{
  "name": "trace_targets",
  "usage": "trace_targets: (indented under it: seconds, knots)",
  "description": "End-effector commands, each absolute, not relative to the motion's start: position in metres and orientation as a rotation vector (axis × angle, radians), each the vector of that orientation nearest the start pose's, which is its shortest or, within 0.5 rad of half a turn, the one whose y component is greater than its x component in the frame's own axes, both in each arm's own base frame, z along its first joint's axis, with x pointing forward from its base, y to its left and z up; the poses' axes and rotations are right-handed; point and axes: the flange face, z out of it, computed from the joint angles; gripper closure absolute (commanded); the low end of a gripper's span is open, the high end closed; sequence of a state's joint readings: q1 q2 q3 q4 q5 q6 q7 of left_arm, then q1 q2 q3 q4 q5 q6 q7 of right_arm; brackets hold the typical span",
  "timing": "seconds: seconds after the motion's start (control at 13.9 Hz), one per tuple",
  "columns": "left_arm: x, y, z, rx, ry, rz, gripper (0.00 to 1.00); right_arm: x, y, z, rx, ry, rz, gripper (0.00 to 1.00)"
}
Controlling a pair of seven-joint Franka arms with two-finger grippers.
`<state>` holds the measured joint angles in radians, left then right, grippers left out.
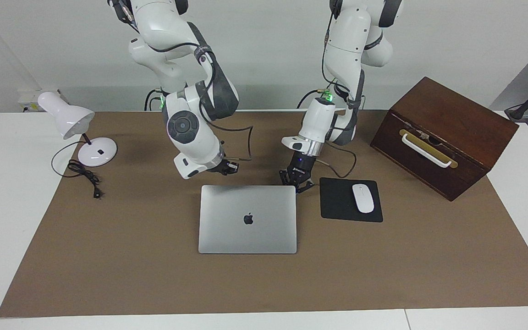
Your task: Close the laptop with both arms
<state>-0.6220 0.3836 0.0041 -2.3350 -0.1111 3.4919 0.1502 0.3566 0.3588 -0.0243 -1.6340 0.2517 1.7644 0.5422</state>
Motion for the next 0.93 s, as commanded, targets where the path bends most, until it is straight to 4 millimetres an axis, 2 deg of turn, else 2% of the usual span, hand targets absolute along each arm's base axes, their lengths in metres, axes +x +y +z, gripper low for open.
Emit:
trace_targets:
  seconds: [0.0,0.22,0.43,0.57,0.86]
  knots:
    - [0.471,-0.312,0.242,-2.917,1.001,-1.18,1.0,0.596,0.222,0.409,-2.964,0.429,0.454,1.0]
    - [0.471,-0.312,0.242,-2.917,1.001,-1.18,1.0,0.601,0.217,0.423,-2.972,0.391,0.453,1.0]
    - [0.471,-0.312,0.242,-2.917,1.001,-1.18,1.0,0.605,0.208,0.428,-3.02,0.325,0.408,1.0]
    - [0.47,-0.311,0.241,-2.919,0.999,-1.175,1.0,0.612,0.191,0.431,-3.022,0.305,0.388,1.0]
    - [0.471,-0.31,0.241,-2.929,0.982,-1.173,1.0,0.617,0.184,0.439,-3.059,0.277,0.344,1.0]
